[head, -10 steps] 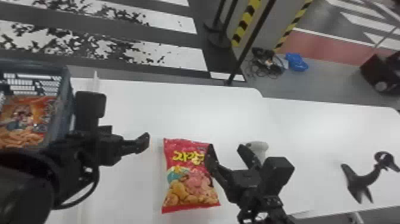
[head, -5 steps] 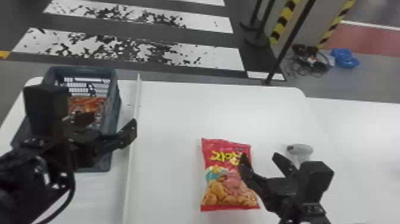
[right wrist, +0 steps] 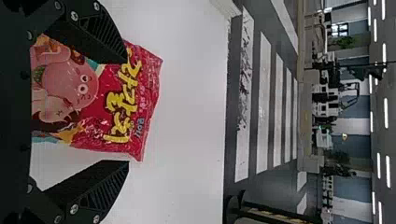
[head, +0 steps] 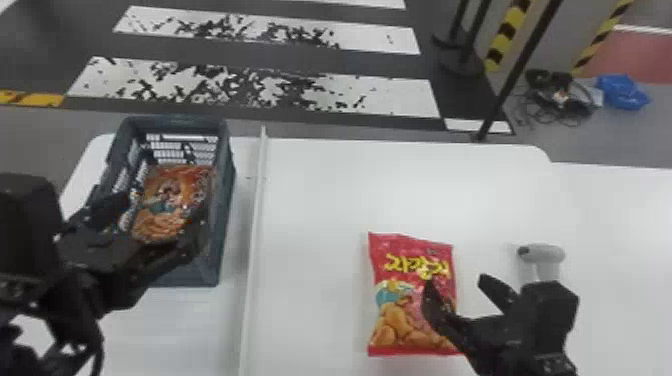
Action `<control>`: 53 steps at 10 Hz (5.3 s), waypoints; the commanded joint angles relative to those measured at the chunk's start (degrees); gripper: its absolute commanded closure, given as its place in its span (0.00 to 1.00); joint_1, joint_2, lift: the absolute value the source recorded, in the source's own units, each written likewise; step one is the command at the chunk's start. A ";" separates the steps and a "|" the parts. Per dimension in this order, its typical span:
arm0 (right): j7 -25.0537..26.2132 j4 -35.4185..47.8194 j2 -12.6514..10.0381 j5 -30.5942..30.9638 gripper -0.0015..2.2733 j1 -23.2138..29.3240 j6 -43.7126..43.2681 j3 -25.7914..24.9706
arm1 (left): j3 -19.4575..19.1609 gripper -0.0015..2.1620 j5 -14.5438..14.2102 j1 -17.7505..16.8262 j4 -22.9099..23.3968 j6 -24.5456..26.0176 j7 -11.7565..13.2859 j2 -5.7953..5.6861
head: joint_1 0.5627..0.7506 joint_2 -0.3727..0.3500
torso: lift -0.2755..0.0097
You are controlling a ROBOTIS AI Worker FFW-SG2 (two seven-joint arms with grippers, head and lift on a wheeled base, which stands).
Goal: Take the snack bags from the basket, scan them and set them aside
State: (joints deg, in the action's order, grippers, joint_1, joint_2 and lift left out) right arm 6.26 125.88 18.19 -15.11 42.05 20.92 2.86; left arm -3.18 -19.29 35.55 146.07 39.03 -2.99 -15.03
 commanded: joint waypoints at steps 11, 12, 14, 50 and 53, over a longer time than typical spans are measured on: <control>4.73 3.75 5.28 32.43 0.08 -0.74 13.15 27.20 | -7.11 0.03 -0.58 12.70 -11.16 -37.14 4.13 1.85 | 0.70 0.91 | 0.70; 7.10 3.23 5.89 35.24 0.08 -0.92 12.79 30.18 | -6.67 0.03 -0.66 12.44 -11.33 -36.96 4.13 1.85 | 0.70 0.94 | 0.70; 9.92 0.77 5.89 37.00 0.08 -2.85 13.50 32.82 | -6.23 0.03 -0.75 12.17 -11.60 -36.79 4.66 1.93 | 0.70 1.00 | 0.70; 28.20 5.78 -3.07 -4.84 0.99 -4.08 -3.73 9.00 | -2.98 0.03 -2.77 10.06 -13.09 -32.39 9.67 -0.09 | 0.70 0.63 | 0.70; 34.61 2.08 -4.83 -3.79 0.99 -3.91 -0.21 6.72 | -2.89 0.03 -2.68 9.97 -13.09 -32.39 10.20 0.26 | 0.70 0.48 | 0.70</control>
State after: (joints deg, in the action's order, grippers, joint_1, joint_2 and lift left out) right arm 41.00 128.33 13.75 -18.79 38.13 19.26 10.19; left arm -6.11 -22.03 45.58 132.98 6.64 7.19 -14.84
